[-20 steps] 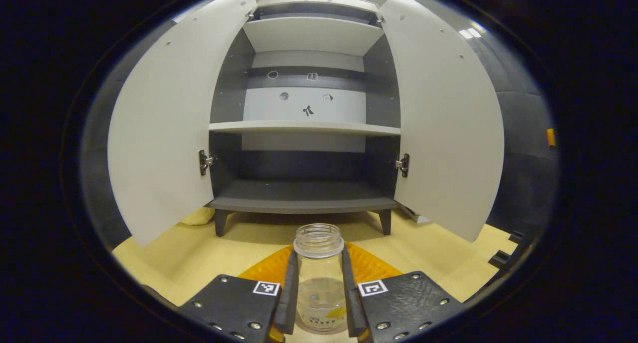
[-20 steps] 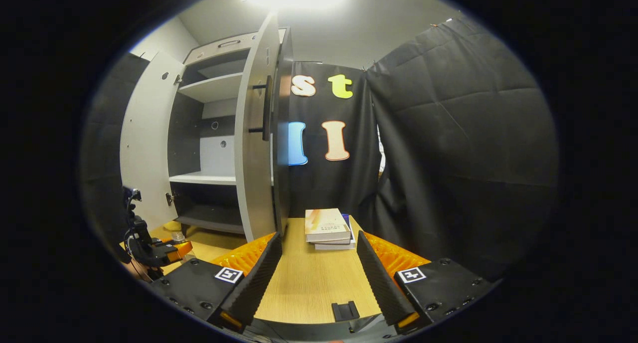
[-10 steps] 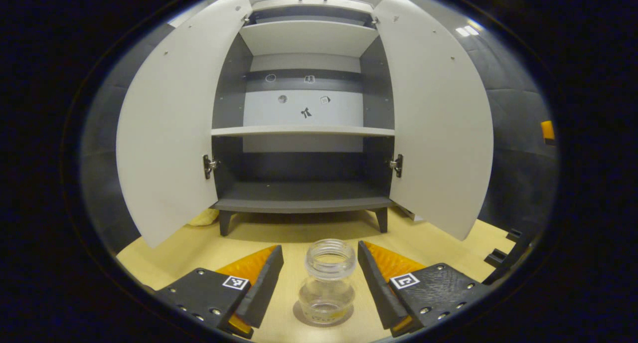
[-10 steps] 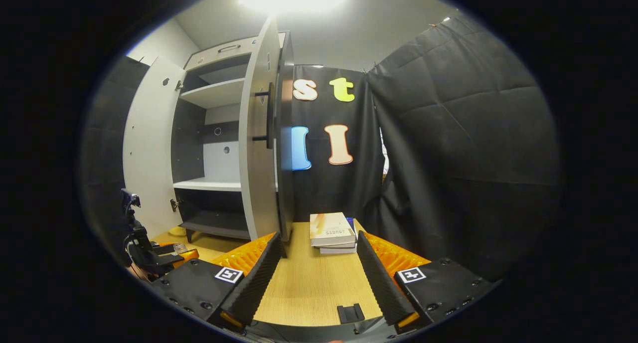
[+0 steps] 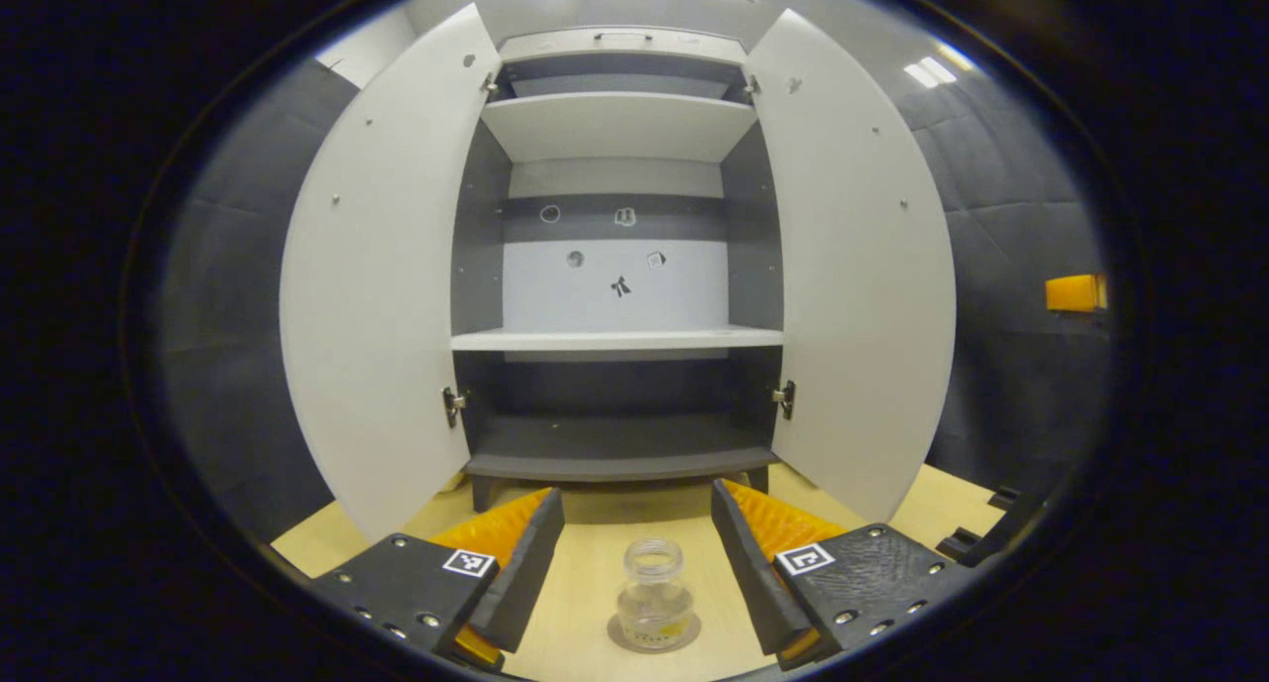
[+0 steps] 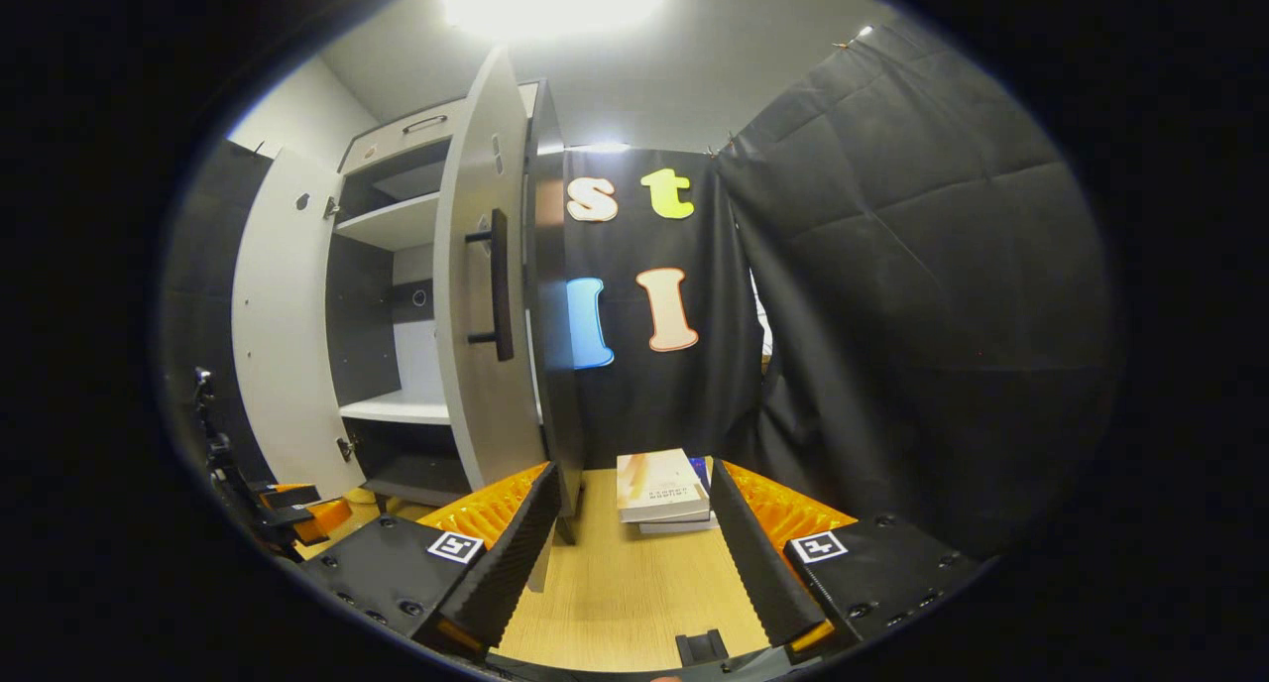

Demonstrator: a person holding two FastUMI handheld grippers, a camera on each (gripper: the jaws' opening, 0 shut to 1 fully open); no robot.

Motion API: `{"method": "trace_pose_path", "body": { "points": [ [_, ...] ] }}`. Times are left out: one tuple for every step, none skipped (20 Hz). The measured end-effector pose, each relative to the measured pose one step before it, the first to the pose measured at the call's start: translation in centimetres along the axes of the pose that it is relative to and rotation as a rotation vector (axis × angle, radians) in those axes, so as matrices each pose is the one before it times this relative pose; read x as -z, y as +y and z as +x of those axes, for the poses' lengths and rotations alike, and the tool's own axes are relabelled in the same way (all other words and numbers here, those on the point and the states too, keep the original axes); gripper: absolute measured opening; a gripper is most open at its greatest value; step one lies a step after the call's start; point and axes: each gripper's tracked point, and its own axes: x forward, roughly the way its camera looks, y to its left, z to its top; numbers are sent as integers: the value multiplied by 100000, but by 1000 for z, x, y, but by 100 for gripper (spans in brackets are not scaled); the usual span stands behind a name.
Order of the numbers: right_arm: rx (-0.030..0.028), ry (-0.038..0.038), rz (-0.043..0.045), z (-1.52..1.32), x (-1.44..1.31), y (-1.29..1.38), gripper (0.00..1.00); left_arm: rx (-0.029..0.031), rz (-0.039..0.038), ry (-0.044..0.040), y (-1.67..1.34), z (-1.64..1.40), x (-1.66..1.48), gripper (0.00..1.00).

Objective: Grasp the bottle in the cabinet with the left hand and place it on the coaster, then close the right door with the right hand and the left door with the left hand.

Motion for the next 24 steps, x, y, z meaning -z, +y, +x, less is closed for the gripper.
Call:
{"method": "trace_pose_path", "body": {
  "points": [
    [64,-271,888,653,-567,37,94,-1309,313,125,745,-443,-867,88],
    [82,-666,659,575,-518,123,99,-1427,279,-364,828,-421,-902,87],
    [297,-998,281,587,-676,77,99,-1308,188,-643,872,-422,-914,86],
    [592,-1088,-54,542,-651,129,99,-1503,0,-360,961,-469,-721,88],
    [941,-994,-373,594,-644,74,99,-1545,-359,-793,1093,-521,-873,88],
    [653,-1323,-758,334,-480,179,99,-901,-433,-583,906,-265,-683,87],
    [1158,-929,-1122,457,-549,140,94,-744,-701,-563,815,-443,-575,88],
    [1392,-466,-1018,282,-256,20,99,-430,-935,-181,785,-379,-399,87],
    [554,-237,-1038,210,-235,313,99,-403,-663,-73,812,-328,-540,85],
    [335,-637,-1273,287,-328,419,99,-792,-62,-922,975,-221,-695,87],
    [1041,-1038,-1138,326,-520,226,99,-874,278,-1450,969,-104,-656,88],
    [835,-972,-641,395,-641,202,94,-301,502,-1179,794,-133,-599,88],
    [340,-773,-404,320,-334,411,99,-649,1078,-267,880,-43,-43,88],
    [648,-740,-415,301,-343,374,99,-764,1115,3,848,49,-106,88],
    [965,-769,-289,321,-361,243,99,-770,943,-534,849,-173,-230,88],
    [831,-807,27,348,-481,227,99,-636,338,-695,825,-12,-371,88],
    [927,-733,296,284,-510,434,99,-301,-111,-804,632,-48,-282,88],
    [910,-533,441,339,-190,361,99,-480,-266,-550,793,-70,-146,88],
    [909,-298,439,217,-156,453,99,-545,-336,-201,731,42,-146,88],
    [106,-155,134,120,-13,411,94,-961,-401,-124,905,90,-70,88],
    [31,173,-465,170,3,590,99,-897,-489,72,833,-13,-69,88],
    [-12,112,-981,200,57,446,99,-773,-322,85,865,154,-150,88],
    [-99,112,-1179,94,58,498,99,-715,-165,-344,859,4,-36,88],
    [388,-50,-1006,239,102,533,99,-821,253,-383,841,37,-75,88]
  ]
}}
